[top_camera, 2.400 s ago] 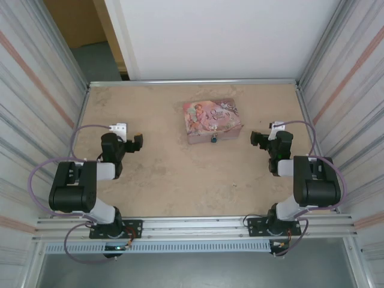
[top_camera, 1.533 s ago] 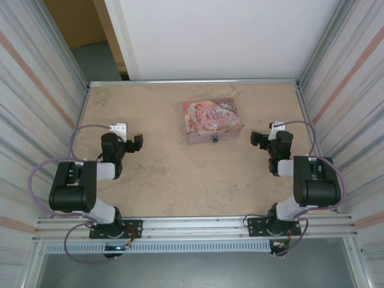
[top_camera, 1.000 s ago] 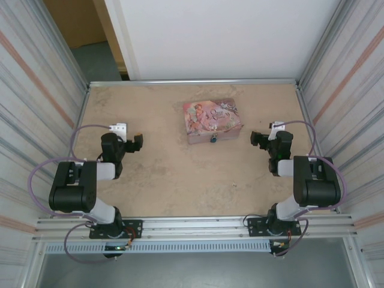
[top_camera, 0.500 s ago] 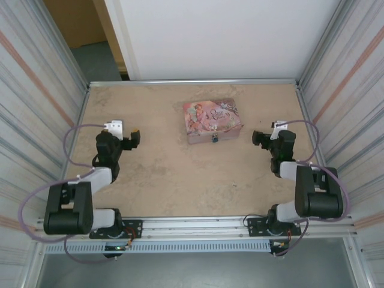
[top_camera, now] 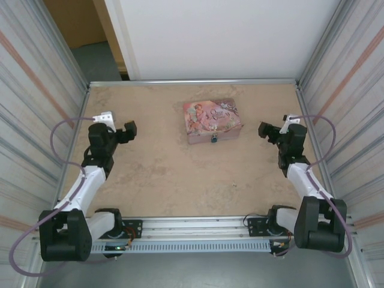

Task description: Unlock the padlock with the key

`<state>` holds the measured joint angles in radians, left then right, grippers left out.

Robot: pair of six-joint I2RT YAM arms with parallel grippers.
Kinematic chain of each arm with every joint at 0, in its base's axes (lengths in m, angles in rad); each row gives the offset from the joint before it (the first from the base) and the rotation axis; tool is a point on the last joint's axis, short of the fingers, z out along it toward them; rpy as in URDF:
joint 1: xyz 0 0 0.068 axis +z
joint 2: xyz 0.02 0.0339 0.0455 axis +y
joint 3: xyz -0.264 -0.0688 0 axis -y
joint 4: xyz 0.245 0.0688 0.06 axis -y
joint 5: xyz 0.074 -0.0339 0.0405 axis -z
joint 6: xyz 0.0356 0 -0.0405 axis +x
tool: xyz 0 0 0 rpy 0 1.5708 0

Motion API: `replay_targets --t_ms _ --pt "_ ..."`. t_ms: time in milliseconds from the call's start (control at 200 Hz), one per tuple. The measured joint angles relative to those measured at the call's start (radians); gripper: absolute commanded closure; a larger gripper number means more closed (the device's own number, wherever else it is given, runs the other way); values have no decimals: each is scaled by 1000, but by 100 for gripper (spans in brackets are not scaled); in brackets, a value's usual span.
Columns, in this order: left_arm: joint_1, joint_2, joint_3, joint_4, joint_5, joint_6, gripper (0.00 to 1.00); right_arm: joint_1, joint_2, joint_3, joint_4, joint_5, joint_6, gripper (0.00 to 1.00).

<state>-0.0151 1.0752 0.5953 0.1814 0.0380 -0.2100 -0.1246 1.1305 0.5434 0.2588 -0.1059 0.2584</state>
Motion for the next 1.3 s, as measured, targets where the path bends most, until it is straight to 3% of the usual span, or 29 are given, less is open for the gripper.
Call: replay_targets --t_ms 200,461,606,1047,1298 --pt "-38 32 44 -122 61 -150 1 -71 10 96 -159 -161 159 1" --pt "-286 225 203 -220 70 -241 1 -67 129 187 -266 -369 258 1" --pt "-361 355 305 -214 109 -297 1 -40 204 243 -307 -415 259 1" --pt "-401 696 526 -153 258 -486 1 82 498 496 -351 -449 254 1" --pt "-402 829 632 -115 338 -551 7 123 637 608 -364 -449 254 1"
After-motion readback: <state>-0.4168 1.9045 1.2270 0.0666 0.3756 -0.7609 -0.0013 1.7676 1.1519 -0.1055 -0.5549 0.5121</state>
